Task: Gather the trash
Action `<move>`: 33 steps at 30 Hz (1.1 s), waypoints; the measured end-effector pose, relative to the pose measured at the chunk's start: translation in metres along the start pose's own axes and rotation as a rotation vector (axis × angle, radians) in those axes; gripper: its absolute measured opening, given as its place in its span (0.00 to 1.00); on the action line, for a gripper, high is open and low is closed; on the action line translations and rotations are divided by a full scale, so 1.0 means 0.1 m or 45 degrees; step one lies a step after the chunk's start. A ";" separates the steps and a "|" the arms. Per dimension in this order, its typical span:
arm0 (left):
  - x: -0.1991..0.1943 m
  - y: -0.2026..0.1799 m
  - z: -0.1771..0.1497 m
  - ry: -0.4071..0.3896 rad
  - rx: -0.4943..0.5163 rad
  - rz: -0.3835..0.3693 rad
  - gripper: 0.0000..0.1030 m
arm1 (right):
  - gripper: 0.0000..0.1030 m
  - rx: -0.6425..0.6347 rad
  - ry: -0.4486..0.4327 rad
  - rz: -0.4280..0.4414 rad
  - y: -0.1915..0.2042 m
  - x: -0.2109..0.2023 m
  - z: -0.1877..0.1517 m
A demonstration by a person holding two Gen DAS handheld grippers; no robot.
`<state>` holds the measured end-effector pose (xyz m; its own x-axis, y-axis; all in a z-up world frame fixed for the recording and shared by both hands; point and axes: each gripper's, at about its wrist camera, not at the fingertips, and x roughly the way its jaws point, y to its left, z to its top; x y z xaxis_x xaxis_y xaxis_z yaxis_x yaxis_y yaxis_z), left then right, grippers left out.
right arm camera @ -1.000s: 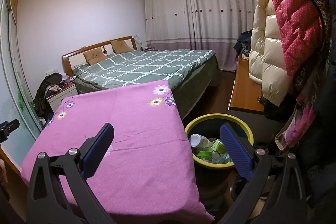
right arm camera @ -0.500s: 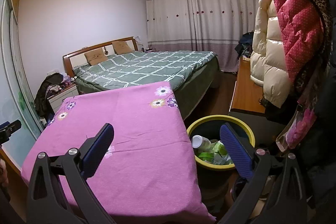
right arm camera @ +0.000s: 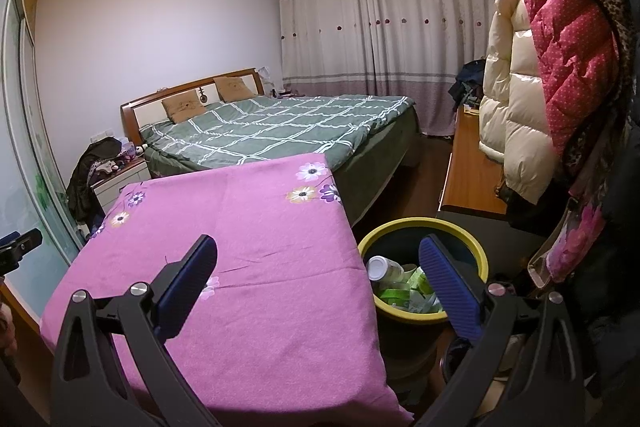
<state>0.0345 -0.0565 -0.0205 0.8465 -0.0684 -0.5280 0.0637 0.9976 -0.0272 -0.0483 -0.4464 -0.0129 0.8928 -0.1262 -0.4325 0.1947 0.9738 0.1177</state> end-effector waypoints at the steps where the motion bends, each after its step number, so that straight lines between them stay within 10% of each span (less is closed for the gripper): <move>1: 0.01 0.00 -0.01 0.001 -0.001 0.001 0.95 | 0.94 -0.001 0.001 0.000 0.01 0.01 0.00; 33: 0.07 -0.04 -0.06 0.027 -0.001 -0.002 0.95 | 0.94 -0.011 0.025 0.010 0.02 0.09 -0.05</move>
<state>0.0370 -0.0613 -0.0297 0.8349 -0.0697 -0.5460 0.0645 0.9975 -0.0288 -0.0415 -0.4445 -0.0206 0.8862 -0.1151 -0.4487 0.1842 0.9763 0.1133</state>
